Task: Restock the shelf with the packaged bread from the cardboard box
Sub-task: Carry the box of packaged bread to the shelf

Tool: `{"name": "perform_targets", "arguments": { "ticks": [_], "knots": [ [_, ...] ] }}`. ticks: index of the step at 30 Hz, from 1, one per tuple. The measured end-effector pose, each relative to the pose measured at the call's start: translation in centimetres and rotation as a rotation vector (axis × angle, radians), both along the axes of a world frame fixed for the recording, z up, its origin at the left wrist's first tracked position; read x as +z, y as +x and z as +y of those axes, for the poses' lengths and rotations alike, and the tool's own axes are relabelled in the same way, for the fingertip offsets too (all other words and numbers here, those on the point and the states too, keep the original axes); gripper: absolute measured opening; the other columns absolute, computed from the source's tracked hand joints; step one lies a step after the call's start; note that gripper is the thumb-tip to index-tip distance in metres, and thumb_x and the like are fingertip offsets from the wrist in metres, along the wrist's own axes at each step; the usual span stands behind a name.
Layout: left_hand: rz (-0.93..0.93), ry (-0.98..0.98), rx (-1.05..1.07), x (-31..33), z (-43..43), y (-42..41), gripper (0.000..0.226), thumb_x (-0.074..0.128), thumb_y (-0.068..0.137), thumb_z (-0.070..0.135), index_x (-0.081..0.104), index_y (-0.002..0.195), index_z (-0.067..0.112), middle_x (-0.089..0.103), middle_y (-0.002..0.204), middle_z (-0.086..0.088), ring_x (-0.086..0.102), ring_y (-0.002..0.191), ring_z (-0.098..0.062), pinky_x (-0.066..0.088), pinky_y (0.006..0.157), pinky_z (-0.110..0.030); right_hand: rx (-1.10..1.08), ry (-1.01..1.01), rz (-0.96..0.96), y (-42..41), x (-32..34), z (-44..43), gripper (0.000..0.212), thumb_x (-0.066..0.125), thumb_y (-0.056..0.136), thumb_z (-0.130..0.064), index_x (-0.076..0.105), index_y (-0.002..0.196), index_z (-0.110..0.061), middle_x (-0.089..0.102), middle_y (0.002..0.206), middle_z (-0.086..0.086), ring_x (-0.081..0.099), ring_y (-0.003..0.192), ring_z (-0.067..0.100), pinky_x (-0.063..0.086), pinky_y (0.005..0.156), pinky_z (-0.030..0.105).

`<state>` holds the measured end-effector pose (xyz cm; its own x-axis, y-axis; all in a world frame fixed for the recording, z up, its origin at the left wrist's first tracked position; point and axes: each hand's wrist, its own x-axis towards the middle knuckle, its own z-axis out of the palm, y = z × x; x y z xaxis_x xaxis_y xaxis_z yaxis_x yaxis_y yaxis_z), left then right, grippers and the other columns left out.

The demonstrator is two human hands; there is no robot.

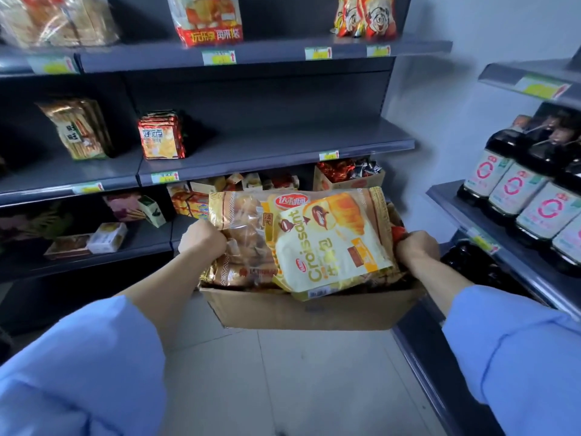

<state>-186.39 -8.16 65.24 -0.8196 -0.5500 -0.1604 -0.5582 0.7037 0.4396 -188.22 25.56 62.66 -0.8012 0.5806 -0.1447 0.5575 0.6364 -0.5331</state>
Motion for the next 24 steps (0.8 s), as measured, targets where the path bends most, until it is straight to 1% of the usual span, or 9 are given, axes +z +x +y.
{"name": "perform_targets", "arguments": {
  "ticks": [1,5,7,9,12,16,18,20,24],
  "knots": [
    [-0.001,-0.003,-0.008,0.0,-0.2,-1.5,0.019,0.048,0.087,0.003,0.061,0.099,-0.001,0.064,0.109,-0.019,0.061,0.101,-0.036,0.048,0.078,-0.035,-0.007,0.001,0.003,-1.2,-0.1,-0.2,0.032,0.044,0.096,-0.017,0.065,0.112,0.001,0.063,0.118,0.022,0.059,0.109,0.038,0.047,0.088,0.037],
    [-0.019,-0.005,-0.038,-0.1,-0.4,-7.0,0.009,0.048,0.087,0.004,0.057,0.087,0.002,0.065,0.103,-0.018,0.063,0.096,-0.035,0.049,0.075,-0.034,-0.03,-0.004,-0.004,-5.7,-0.7,-0.4,0.032,0.044,0.097,-0.019,0.065,0.112,0.0,0.063,0.118,0.022,0.059,0.109,0.038,0.046,0.089,0.037],
    [-0.03,-0.004,-0.05,-0.4,-0.1,-9.6,0.009,0.049,0.087,0.004,0.058,0.087,0.002,0.065,0.101,-0.018,0.063,0.096,-0.035,0.05,0.075,-0.035,-0.041,-0.007,-0.012,-8.0,-1.1,-0.2,0.032,0.044,0.097,-0.02,0.065,0.111,0.0,0.063,0.117,0.022,0.059,0.109,0.038,0.046,0.089,0.037],
    [-0.039,-0.001,-0.05,-0.9,0.3,-12.1,0.009,0.049,0.087,0.004,0.058,0.089,0.002,0.065,0.101,-0.017,0.063,0.097,-0.036,0.047,0.072,-0.034,-0.038,-0.009,-0.024,-10.4,-1.6,0.1,0.031,0.045,0.097,-0.018,0.066,0.109,0.0,0.064,0.116,0.022,0.059,0.108,0.038,0.046,0.088,0.036],
    [-0.048,0.005,-0.037,-2.0,1.0,-15.7,0.006,0.049,0.087,0.005,0.055,0.089,0.002,0.063,0.1,-0.017,0.063,0.097,-0.036,0.047,0.072,-0.034,-0.033,-0.021,-0.043,-14.4,-2.6,0.9,0.03,0.045,0.095,-0.014,0.066,0.11,0.001,0.064,0.116,0.022,0.06,0.107,0.039,0.047,0.088,0.037],
    [-0.067,0.025,-0.007,-3.5,2.1,-20.3,0.005,0.049,0.087,0.004,0.053,0.086,0.002,0.064,0.101,-0.018,0.06,0.087,-0.033,0.048,0.071,-0.034,-0.002,-0.028,-0.064,-20.2,-3.8,1.8,0.03,0.044,0.096,-0.014,0.063,0.112,0.003,0.061,0.12,0.024,0.058,0.11,0.04,0.046,0.09,0.038],
    [-0.078,0.024,0.018,-4.3,2.7,-22.5,0.004,0.049,0.088,0.004,0.052,0.085,0.003,0.065,0.103,-0.019,0.062,0.093,-0.035,0.048,0.072,-0.035,0.019,-0.012,-0.08,-23.3,-4.4,2.2,0.03,0.044,0.095,-0.013,0.062,0.114,0.003,0.06,0.123,0.024,0.057,0.113,0.04,0.045,0.092,0.04],
    [-0.087,0.025,0.057,-5.2,3.1,-24.5,0.006,0.049,0.088,0.003,0.054,0.086,0.002,0.065,0.105,-0.02,0.062,0.098,-0.036,0.046,0.072,-0.034,0.058,0.0,-0.094,-26.1,-5.1,2.6,0.031,0.043,0.095,-0.013,0.062,0.115,0.002,0.06,0.123,0.023,0.057,0.114,0.039,0.045,0.093,0.04],
    [-0.119,0.046,0.127,-7.6,3.4,-27.8,0.019,0.05,0.089,0.004,0.062,0.101,-0.002,0.064,0.111,-0.021,0.06,0.102,-0.038,0.042,0.074,-0.034,0.129,0.03,-0.112,-31.4,-6.9,2.5,0.031,0.043,0.096,-0.01,0.062,0.117,0.001,0.06,0.123,0.024,0.056,0.115,0.039,0.045,0.093,0.04]
  ]
}}
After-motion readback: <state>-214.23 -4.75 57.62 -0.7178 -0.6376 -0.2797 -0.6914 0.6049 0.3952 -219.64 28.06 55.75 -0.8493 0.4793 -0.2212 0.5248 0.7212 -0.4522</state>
